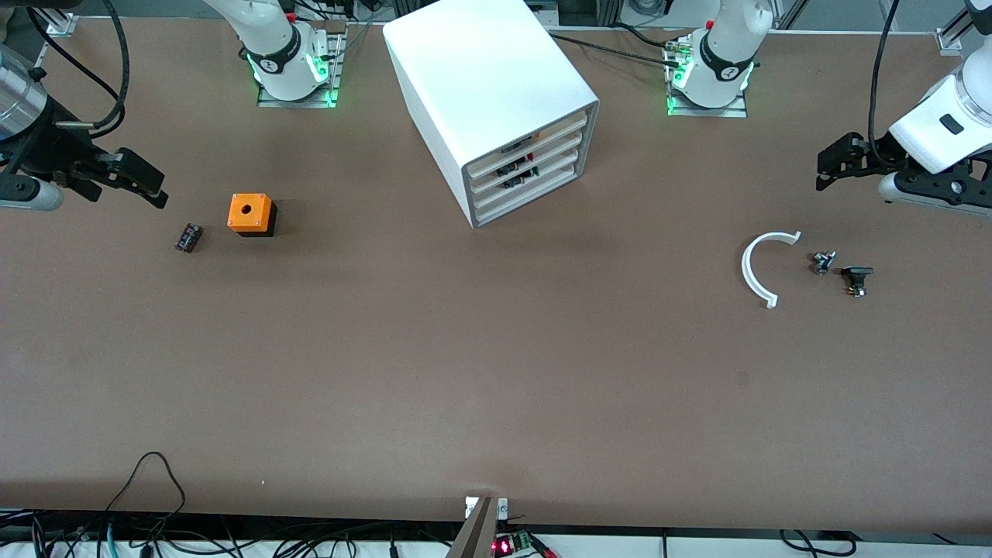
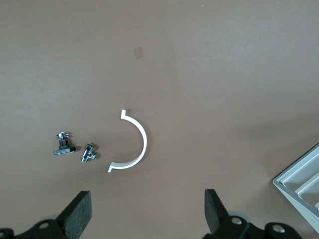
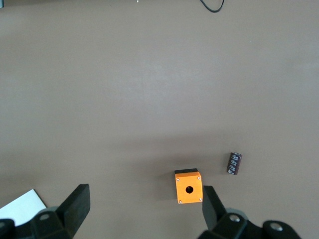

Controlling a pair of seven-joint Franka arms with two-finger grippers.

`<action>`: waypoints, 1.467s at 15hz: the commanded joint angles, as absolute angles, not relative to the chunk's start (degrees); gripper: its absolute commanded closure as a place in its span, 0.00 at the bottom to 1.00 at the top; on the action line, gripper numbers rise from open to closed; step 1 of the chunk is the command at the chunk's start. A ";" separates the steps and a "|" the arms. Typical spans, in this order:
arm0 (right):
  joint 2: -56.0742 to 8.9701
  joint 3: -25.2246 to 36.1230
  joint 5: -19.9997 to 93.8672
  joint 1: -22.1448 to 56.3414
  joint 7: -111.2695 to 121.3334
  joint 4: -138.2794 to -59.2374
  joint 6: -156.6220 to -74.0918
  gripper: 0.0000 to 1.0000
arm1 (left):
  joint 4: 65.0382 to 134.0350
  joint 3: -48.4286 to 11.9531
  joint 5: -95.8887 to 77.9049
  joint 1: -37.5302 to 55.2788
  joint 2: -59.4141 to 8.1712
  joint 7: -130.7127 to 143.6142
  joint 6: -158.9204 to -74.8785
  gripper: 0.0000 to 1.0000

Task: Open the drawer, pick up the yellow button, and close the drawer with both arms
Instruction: 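Move the left gripper toward the cabinet drawer while the right gripper advances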

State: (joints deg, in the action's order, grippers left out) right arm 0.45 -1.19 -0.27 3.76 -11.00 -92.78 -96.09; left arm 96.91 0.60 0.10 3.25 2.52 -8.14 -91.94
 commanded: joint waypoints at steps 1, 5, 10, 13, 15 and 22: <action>0.09 -0.97 0.00 4.04 -10.46 -91.49 -94.75 0.00 | 96.15 0.88 -0.79 3.43 2.46 -7.73 -91.06 0.00; 0.09 -0.88 0.09 3.96 -10.63 -91.32 -94.39 0.00 | 96.15 0.88 -0.79 3.43 2.46 -7.82 -91.05 0.00; 0.09 -0.79 0.26 4.04 -11.43 -91.58 -92.20 0.00 | 96.15 0.88 -0.79 3.43 2.46 -7.73 -91.05 0.00; -0.96 -0.88 0.18 4.13 -10.81 -92.11 -92.28 0.00 | 96.15 0.88 -0.97 3.43 2.37 -7.91 -90.88 0.00; -1.14 -0.88 -0.09 4.22 -10.72 -92.63 -92.81 0.00 | 95.11 0.79 -1.40 3.52 2.20 -8.26 -87.04 0.00; -5.18 -1.05 -0.09 4.31 -10.72 -93.60 -94.22 0.00 | 93.08 0.53 -12.46 3.87 -1.40 -8.79 -70.34 0.00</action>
State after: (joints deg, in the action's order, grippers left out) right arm -5.02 -0.99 -0.27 4.06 -11.02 -93.35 -93.85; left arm 95.35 0.54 -9.24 3.56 1.29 -8.21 -75.01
